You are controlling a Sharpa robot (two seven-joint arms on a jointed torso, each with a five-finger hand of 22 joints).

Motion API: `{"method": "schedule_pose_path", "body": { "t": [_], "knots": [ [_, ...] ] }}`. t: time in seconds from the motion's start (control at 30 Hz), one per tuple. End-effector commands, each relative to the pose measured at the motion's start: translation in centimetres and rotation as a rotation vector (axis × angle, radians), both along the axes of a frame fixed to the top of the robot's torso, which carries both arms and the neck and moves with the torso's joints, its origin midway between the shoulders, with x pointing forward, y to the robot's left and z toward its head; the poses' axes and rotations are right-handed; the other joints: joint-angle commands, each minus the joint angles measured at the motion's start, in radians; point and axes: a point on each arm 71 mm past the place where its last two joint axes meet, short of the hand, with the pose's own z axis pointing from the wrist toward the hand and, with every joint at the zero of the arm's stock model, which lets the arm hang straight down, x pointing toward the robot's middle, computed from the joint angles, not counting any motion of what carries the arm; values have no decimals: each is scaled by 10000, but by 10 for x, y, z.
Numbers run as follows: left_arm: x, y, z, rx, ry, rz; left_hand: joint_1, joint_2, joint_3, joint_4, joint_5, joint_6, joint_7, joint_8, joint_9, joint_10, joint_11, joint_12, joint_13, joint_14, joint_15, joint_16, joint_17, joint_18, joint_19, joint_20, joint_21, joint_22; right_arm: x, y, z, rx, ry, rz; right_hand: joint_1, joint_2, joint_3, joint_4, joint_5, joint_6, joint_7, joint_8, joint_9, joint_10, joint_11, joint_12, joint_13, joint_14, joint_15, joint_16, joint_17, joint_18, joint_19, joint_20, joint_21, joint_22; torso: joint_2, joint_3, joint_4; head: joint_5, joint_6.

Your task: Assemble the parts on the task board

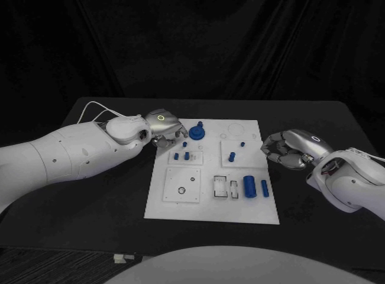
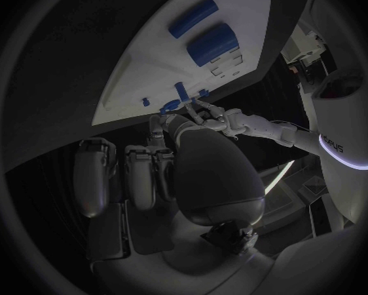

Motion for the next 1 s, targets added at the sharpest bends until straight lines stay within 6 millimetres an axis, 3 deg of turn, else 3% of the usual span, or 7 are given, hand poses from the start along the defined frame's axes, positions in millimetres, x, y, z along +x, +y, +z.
{"method": "schedule_pose_path", "body": {
  "t": [0.03,0.3,0.53,0.7,0.77,0.9,1.0],
  "knots": [
    [0,5,7,-475,-662,-60,44,-76,14,36,-8,-24,-55,7,-10,-75,-7,-64,0,-40,59,-78,-49,180,-25,48,-69,1664,1,-2,6,34,-192,-220,8,12,29,-16,37,65,-21,-9,-6,1065,53,25,2635,1048,66,-38,2529,36,401,48,-33,2162,-1,-6,5,-1,-2],
    [-2,31,37,-1215,-1935,-57,-177,-156,76,342,-81,304,-14,152,3,-192,-58,-98,27,-299,64,-406,-451,258,-291,141,-598,1542,20,1,44,-15,-1096,-108,18,-152,66,-13,-140,142,-53,-30,-12,542,8,-420,2005,819,18,-647,1566,106,280,15,-331,2062,-8,-4,1,10,-2],
    [-10,54,66,-2199,-2971,-57,-2434,133,423,1854,-221,597,75,67,-144,-1219,-41,-108,252,-4669,329,-5661,-5308,1103,-4127,581,-7387,-202,42,15,77,-532,-1212,502,18,-728,367,224,-813,621,-189,-482,-13,-3121,-200,-8762,-5947,585,-193,-1745,-25,194,165,-161,-857,1897,-11,-6,0,90,-2],
    [-18,66,79,-4479,-2196,469,-3030,165,-317,1919,-148,682,625,-30,-360,-2160,231,-21,515,-5568,1110,-9108,-6686,908,-5587,1112,-9283,-889,56,29,94,-1183,-1038,868,64,-937,503,372,-1306,723,-102,-763,36,-3012,-108,-10844,-7323,417,-73,-2352,-824,349,-89,-125,-1643,1634,-1,-28,12,70,-2],
    [-20,71,83,-5718,-1485,652,-3001,104,-466,1917,-74,709,898,-28,-390,-2382,374,-14,548,-5697,1441,-9569,-6865,890,-5766,1243,-9608,-1048,61,36,99,-1597,-954,1000,-19,-1061,554,556,-1732,683,-41,-891,66,-4072,344,-12665,-8445,394,229,-2483,-982,369,-188,110,-1968,1521,-25,-33,16,71,-2],
    [-20,79,85,-8421,810,847,-2571,153,-1572,1984,680,419,1553,-30,-610,-3740,726,-130,344,-7102,2118,-10946,-7678,676,-7217,1664,-11012,-1823,69,47,104,-2391,-902,1209,68,-1151,406,500,-2251,551,-107,-1185,54,-4206,623,-13753,-9461,363,485,-2552,-1060,424,-251,350,-2230,1435,-3,-19,9,72,-2],
    [-18,82,86,-11005,2972,987,-2629,804,-2458,1896,1889,-139,1635,-18,-849,-5120,755,337,-76,-8517,2175,-11696,-8291,317,-8773,1945,-11482,-2507,74,54,104,-3122,-972,1355,79,-1295,109,452,-2805,295,-376,-1760,-122,-4665,679,-14342,-10023,260,284,-2706,-1241,497,-361,267,-2552,1340,-10,-30,23,38,-2]
  ]
}}
